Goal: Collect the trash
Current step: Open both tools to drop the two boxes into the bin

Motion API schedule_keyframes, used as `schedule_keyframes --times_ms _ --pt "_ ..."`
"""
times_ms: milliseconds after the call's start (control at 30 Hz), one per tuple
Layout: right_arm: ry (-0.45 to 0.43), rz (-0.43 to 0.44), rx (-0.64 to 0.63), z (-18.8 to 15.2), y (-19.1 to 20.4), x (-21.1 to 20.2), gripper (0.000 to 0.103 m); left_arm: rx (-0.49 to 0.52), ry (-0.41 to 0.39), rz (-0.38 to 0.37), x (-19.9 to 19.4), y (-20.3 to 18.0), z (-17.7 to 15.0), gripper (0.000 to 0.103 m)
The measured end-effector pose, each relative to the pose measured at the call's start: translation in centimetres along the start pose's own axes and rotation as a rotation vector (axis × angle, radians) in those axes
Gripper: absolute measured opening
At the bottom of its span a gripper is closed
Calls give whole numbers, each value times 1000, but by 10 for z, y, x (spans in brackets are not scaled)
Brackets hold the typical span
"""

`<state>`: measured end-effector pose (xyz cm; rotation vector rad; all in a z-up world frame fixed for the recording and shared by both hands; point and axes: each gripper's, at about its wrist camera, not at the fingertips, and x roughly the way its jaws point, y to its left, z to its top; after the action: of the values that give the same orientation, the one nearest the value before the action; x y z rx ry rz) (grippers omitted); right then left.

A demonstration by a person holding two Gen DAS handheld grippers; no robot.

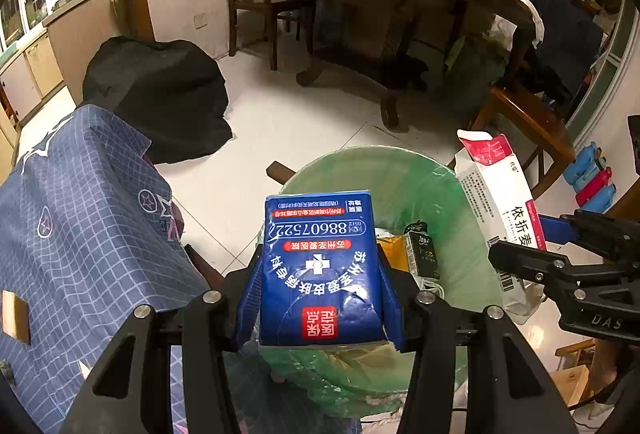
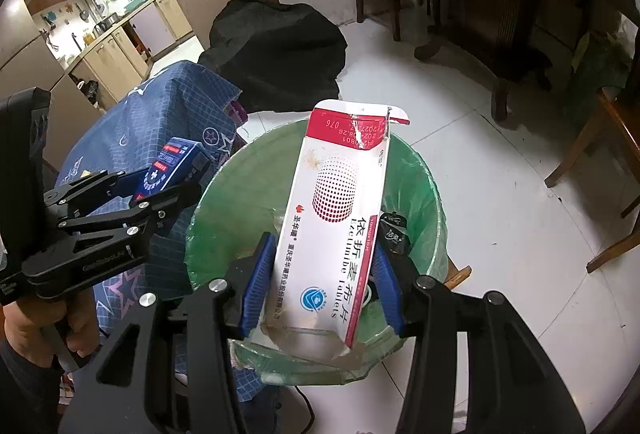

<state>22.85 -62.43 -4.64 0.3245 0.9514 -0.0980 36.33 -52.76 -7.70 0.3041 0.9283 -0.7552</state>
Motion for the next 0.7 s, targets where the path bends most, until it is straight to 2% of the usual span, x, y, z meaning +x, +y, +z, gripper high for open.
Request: schedule_keyframes --times_ms 233,267,333,367,400,433,700 --pt "-1 -2 4 2 -1 1 49 9 3 -2 3 -3 0 52" --pt "-2 0 7 3 -2 2 50 9 4 3 3 -3 0 55" --pt "-4 10 18 3 -4 3 51 2 5 11 5 -1 1 66" --pt "-9 9 23 3 -5 2 53 -1 0 17 4 0 1 71" --pt "-16 9 27 3 -6 2 58 -2 -3 22 4 1 1 73" --pt "-23 15 31 3 -7 1 61 -2 -3 24 3 2 1 73" --pt "-50 5 23 0 -8 -8 61 -14 0 29 1 7 -4 74"
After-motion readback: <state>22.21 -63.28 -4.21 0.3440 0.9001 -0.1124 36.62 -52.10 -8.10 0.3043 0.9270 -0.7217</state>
